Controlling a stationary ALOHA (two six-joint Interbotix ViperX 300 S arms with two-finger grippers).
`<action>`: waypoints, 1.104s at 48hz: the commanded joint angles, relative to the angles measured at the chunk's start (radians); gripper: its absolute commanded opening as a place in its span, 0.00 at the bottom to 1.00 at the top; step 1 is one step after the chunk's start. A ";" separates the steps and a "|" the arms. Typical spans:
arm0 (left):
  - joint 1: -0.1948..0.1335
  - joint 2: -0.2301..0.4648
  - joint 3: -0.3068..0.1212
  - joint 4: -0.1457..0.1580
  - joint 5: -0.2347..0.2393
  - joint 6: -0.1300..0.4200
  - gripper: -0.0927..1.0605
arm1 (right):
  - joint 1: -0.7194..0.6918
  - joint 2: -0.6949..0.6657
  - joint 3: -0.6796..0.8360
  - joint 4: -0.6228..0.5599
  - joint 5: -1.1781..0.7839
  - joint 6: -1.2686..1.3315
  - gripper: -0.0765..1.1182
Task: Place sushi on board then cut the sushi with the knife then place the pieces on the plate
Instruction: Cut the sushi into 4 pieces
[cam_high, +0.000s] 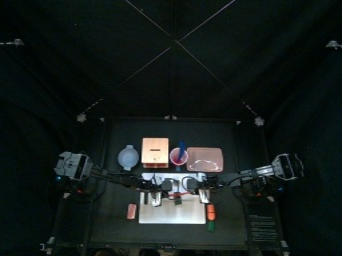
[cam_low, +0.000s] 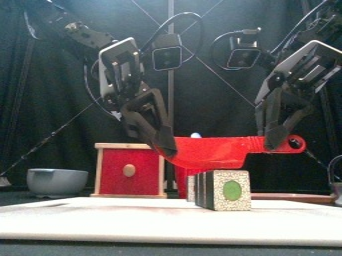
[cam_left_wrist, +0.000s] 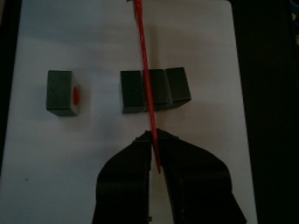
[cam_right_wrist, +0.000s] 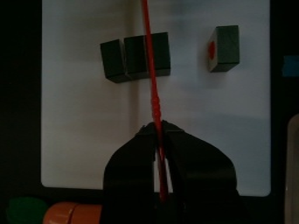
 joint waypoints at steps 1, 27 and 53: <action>0.002 -0.008 -0.014 -0.002 -0.015 0.000 0.51 | -0.008 -0.006 -0.009 0.006 -0.006 0.002 0.41; 0.002 0.048 -0.018 -0.029 -0.015 -0.002 0.51 | -0.002 0.054 -0.008 0.012 -0.006 0.002 0.41; 0.025 0.069 -0.014 -0.025 -0.015 0.002 0.51 | -0.026 0.086 -0.011 -0.018 0.011 0.000 0.41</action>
